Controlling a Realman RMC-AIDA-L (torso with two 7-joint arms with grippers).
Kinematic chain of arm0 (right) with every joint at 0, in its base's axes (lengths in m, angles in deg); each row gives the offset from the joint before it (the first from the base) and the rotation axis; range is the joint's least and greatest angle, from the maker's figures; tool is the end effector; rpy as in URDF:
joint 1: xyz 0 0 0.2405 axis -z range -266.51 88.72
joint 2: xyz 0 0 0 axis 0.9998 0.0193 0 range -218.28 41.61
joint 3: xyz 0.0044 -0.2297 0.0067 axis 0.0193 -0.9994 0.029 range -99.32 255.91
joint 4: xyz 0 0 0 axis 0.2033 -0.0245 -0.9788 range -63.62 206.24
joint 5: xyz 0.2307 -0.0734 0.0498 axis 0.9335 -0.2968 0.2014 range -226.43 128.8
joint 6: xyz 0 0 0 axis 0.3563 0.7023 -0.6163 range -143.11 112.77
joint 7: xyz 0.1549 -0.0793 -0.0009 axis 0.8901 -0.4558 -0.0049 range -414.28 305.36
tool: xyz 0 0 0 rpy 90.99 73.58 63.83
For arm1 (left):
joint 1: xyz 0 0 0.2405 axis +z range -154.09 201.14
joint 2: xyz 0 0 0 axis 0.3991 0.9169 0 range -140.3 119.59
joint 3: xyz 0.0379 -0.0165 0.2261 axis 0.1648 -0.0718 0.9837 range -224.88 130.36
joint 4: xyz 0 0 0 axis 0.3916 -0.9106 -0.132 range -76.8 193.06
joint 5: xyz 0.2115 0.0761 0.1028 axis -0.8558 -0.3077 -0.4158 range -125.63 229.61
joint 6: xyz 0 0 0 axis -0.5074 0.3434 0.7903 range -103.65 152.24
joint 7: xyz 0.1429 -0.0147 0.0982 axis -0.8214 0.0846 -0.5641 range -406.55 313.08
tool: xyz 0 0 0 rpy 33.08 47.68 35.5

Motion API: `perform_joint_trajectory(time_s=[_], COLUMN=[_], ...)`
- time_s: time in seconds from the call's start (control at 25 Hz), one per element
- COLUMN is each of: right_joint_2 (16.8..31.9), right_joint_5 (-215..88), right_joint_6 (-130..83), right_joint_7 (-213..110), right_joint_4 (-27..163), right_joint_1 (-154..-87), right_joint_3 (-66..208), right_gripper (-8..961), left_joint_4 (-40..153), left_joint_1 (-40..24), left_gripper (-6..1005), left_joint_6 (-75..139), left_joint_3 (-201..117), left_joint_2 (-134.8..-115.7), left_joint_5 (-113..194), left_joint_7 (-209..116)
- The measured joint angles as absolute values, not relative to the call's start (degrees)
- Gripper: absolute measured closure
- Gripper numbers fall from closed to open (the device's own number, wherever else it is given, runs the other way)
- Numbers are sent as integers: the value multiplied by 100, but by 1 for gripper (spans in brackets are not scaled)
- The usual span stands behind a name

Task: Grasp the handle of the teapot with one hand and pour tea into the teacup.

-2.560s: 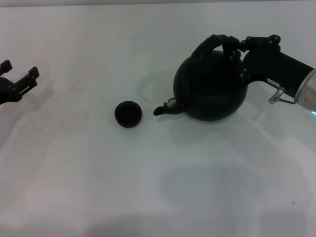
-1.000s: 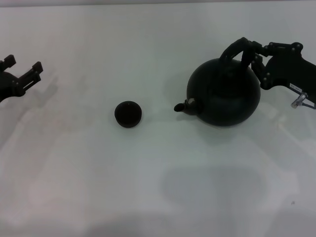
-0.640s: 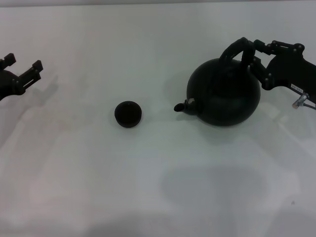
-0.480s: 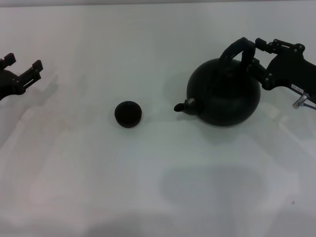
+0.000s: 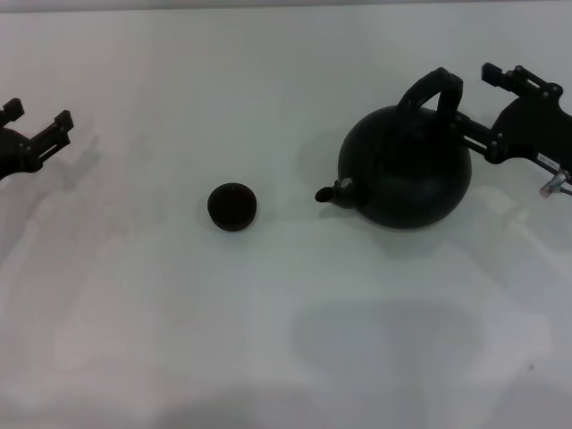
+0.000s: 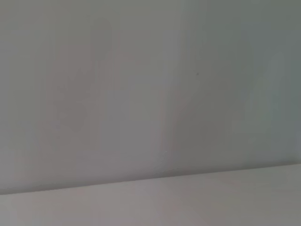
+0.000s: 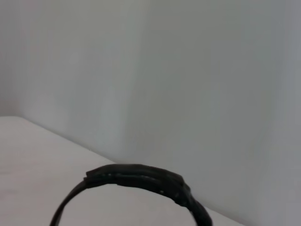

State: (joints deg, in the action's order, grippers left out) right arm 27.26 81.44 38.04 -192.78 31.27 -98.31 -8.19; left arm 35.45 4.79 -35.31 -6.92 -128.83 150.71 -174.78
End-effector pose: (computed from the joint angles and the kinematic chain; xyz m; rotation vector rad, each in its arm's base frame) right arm 0.3055 0.3557 -0.0293 -2.1893 0.3806 0.5583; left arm -0.3823 0.3518 0.0039 -1.9622 -0.7769 -0.5545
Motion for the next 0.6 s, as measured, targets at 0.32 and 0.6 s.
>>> perform_joint_trajectory(time_s=[0.32,0.6], right_joint_2=[2710,2702], right_joint_5=[8141,8119], right_joint_6=[4539,4811], right_joint_7=[-19275,-19696], right_joint_4=[3649,4630], right_joint_1=[-9723,-9763], right_joint_3=[172,1727], right_gripper=[187,191], left_joint_4=[3500,3571], left_joint_1=[543,634], left_gripper=[205,205], left_joint_6=[-3519,-3447], left_joint_3=[-727,-1162], left_joint_2=[-12883,-12907], left_joint_5=[15214,16040], left_joint_7=[-17629,-18625])
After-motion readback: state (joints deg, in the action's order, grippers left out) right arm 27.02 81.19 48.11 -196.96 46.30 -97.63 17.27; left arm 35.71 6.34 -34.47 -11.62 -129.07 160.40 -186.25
